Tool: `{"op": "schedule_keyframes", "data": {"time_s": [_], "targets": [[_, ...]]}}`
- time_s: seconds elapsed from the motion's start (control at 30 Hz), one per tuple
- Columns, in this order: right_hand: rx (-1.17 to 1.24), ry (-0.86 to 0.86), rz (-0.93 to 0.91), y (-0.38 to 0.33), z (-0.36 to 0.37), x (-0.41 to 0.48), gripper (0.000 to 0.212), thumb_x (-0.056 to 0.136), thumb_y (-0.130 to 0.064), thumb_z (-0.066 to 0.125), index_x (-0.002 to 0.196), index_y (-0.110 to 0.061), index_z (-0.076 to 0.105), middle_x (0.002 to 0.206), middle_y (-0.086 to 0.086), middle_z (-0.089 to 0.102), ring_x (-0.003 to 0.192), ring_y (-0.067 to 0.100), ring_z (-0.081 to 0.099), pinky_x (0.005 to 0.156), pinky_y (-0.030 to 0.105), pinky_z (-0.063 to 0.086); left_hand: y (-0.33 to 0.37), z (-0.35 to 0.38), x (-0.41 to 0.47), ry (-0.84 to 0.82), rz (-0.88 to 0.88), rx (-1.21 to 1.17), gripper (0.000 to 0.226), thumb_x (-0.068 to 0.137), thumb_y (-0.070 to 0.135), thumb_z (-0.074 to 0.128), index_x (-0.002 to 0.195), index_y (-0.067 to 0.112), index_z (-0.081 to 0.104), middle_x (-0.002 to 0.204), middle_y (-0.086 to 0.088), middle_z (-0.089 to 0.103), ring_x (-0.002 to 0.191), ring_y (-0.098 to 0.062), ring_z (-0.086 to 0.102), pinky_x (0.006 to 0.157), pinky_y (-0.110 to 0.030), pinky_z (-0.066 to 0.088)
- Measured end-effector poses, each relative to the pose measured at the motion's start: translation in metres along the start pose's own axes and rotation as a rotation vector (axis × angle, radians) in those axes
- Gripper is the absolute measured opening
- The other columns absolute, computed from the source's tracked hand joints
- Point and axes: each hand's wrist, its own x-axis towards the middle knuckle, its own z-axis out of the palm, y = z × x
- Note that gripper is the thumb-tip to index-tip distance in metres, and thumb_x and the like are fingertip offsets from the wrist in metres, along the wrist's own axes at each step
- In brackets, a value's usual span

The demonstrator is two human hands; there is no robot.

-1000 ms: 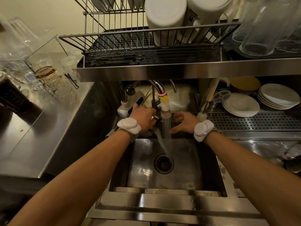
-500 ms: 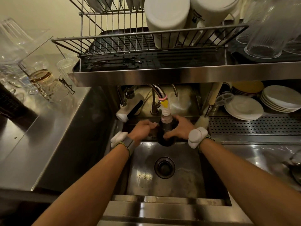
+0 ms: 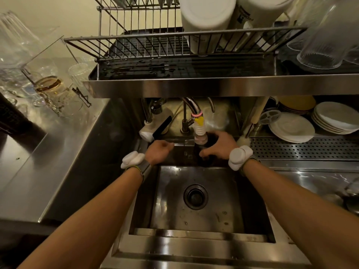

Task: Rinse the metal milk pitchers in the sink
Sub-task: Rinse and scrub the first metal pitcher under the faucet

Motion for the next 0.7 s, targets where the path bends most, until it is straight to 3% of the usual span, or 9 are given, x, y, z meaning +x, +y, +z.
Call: {"op": "schedule_keyframes", "data": {"time_s": [0.07, 0.17, 0.3, 0.47, 0.6, 0.7], "targets": [[0.004, -0.013, -0.03, -0.005, 0.002, 0.0, 0.068, 0.053, -0.029, 0.089, 0.114, -0.02, 0.059, 0.101, -0.012, 0.059, 0.095, 0.01, 0.057, 0.076, 0.019, 0.043, 0.001, 0.001, -0.001, 0.001, 0.0, 0.062, 0.038, 0.097, 0.034, 0.045, 0.12, 0.009, 0.062, 0.124, -0.011, 0.062, 0.116, -0.024, 0.056, 0.099, -0.035, 0.04], [0.011, -0.134, -0.043, -0.002, 0.003, -0.002, 0.055, 0.054, -0.028, 0.088, 0.1, -0.027, 0.059, 0.093, -0.013, 0.062, 0.092, 0.013, 0.062, 0.065, 0.011, 0.041, 0.003, 0.002, 0.0, -0.008, 0.013, 0.105, 0.036, 0.096, 0.034, 0.047, 0.118, 0.01, 0.063, 0.122, -0.01, 0.064, 0.113, -0.024, 0.058, 0.097, -0.035, 0.042], [-0.046, -0.028, -0.029, -0.002, 0.0, 0.0, 0.066, 0.051, -0.029, 0.088, 0.11, -0.021, 0.06, 0.096, -0.011, 0.059, 0.088, 0.009, 0.056, 0.071, 0.016, 0.042, 0.005, 0.002, 0.001, -0.013, 0.034, 0.103, 0.033, 0.096, 0.033, 0.048, 0.113, 0.011, 0.064, 0.117, -0.01, 0.065, 0.108, -0.023, 0.06, 0.091, -0.032, 0.042], [-0.049, -0.144, -0.06, -0.004, -0.002, 0.002, 0.051, 0.05, -0.03, 0.088, 0.092, -0.028, 0.06, 0.086, -0.014, 0.064, 0.082, 0.008, 0.063, 0.061, 0.011, 0.043, 0.006, -0.001, 0.002, 0.009, 0.034, 0.123, 0.031, 0.097, 0.032, 0.046, 0.109, 0.012, 0.066, 0.11, -0.01, 0.067, 0.105, -0.023, 0.061, 0.09, -0.031, 0.042], [-0.092, -0.067, -0.056, -0.005, -0.004, 0.004, 0.06, 0.049, -0.03, 0.089, 0.102, -0.024, 0.06, 0.09, -0.013, 0.061, 0.079, 0.005, 0.058, 0.069, 0.017, 0.045, 0.006, -0.003, -0.001, 0.025, 0.06, 0.115, 0.029, 0.098, 0.026, 0.043, 0.103, 0.008, 0.066, 0.107, -0.013, 0.067, 0.104, -0.027, 0.06, 0.087, -0.032, 0.042], [-0.098, -0.151, -0.076, -0.008, 0.001, 0.005, 0.055, 0.048, -0.033, 0.088, 0.095, -0.025, 0.06, 0.091, -0.008, 0.066, 0.082, 0.01, 0.063, 0.07, 0.021, 0.049, 0.008, -0.005, -0.003, 0.051, 0.053, 0.098, 0.031, 0.099, 0.022, 0.041, 0.105, 0.004, 0.066, 0.111, -0.016, 0.066, 0.106, -0.028, 0.059, 0.091, -0.033, 0.042]]}}
